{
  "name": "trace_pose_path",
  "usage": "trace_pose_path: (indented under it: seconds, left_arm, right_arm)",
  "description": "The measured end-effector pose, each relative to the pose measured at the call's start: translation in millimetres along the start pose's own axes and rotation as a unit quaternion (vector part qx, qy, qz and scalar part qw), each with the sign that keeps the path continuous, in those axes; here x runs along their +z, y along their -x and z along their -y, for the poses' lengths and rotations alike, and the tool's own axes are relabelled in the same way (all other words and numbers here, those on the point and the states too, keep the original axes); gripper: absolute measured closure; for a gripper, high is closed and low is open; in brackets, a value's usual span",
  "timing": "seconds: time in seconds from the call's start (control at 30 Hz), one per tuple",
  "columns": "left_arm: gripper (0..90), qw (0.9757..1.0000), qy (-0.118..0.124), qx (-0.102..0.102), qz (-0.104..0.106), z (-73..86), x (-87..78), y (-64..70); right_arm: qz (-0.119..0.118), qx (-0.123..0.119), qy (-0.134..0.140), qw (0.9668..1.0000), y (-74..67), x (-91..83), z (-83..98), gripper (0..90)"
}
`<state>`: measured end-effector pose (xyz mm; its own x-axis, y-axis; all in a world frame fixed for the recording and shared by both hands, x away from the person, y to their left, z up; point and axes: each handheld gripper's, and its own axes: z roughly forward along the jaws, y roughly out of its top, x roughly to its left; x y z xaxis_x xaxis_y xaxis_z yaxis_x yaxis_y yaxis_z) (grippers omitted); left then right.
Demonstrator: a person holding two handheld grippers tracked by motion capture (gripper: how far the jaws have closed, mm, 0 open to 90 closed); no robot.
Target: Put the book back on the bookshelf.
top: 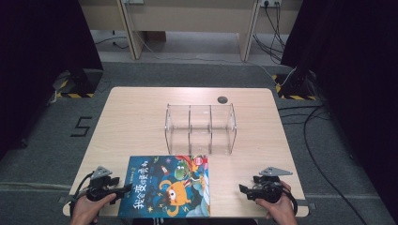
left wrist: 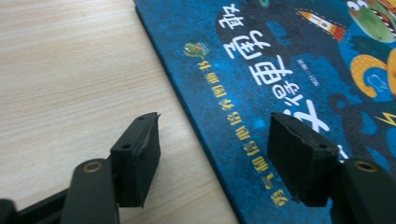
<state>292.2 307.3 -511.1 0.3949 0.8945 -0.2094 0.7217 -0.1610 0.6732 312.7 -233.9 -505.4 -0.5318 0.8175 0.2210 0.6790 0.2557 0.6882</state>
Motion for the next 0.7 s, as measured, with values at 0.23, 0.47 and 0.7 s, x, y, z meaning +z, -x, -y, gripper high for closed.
trace_pose_path:
  seconds: [0.23, 0.47, 0.7]
  left_arm:
    - [39.4, 0.9997, 0.001, 0.003, 0.023, 0.5, 1.2, 2.6]
    - [40.3, 0.9995, -0.004, 0.011, 0.030, -0.1, 2.5, 7.0]
    - [43.8, 0.9985, -0.013, 0.036, 0.040, -3.0, 8.3, 22.0]
  right_arm:
    - [-0.013, 0.012, 0.000, 0.9998, -1.6, 1.8, 0.0, 25.4]
    - [-0.023, 0.023, 0.001, 0.9995, -2.7, 4.4, -0.6, 25.4]
    - [-0.040, 0.015, -0.003, 0.9991, -6.0, 7.5, -1.0, 25.4]
